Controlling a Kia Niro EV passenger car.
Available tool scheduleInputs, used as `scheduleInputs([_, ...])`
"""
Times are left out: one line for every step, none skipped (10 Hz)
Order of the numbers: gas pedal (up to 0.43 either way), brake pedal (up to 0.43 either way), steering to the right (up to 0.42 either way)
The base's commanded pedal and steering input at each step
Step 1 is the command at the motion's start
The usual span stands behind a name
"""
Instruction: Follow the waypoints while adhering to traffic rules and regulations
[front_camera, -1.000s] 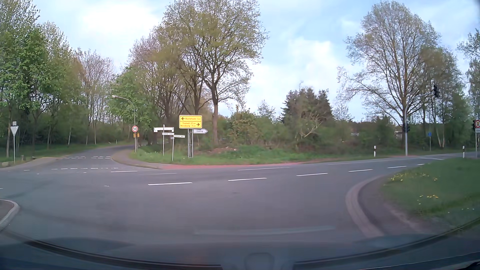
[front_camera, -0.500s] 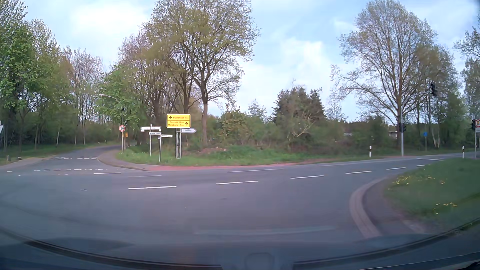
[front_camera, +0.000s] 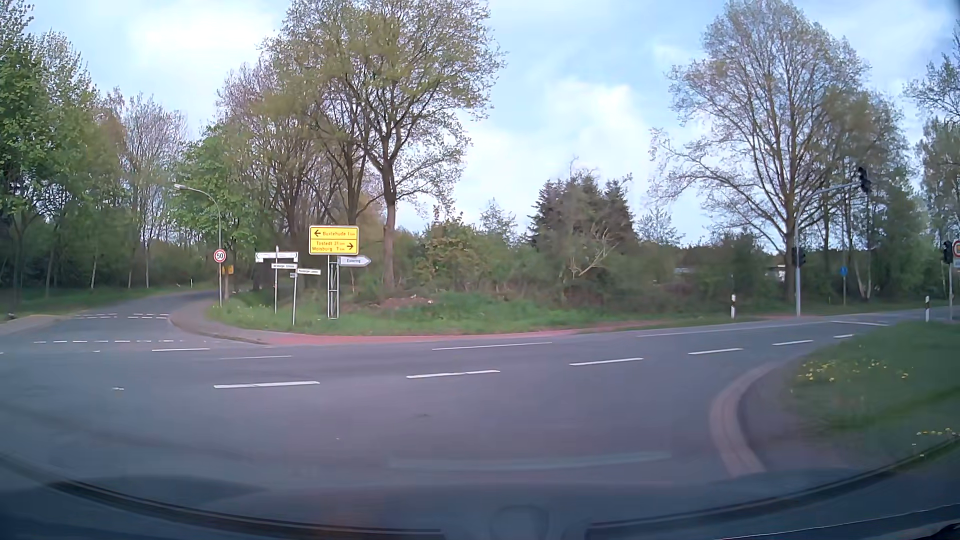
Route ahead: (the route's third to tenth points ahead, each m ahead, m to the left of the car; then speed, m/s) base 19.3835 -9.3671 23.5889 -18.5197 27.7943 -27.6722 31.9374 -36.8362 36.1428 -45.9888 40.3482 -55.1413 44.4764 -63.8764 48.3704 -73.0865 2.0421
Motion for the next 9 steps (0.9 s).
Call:
scheduleInputs([0.000, 0.000, 0.123])
scheduleInputs([0.000, 0.000, 0.125])
scheduleInputs([0.000, 0.000, 0.129])
scheduleInputs([0.000, 0.000, 0.134])
scheduleInputs([0.000, 0.000, 0.138])
scheduleInputs([0.000, 0.000, 0.139])
scheduleInputs([0.000, 0.000, 0.139])
scheduleInputs([0.000, 0.000, 0.139])
scheduleInputs([0.000, 0.000, 0.143])
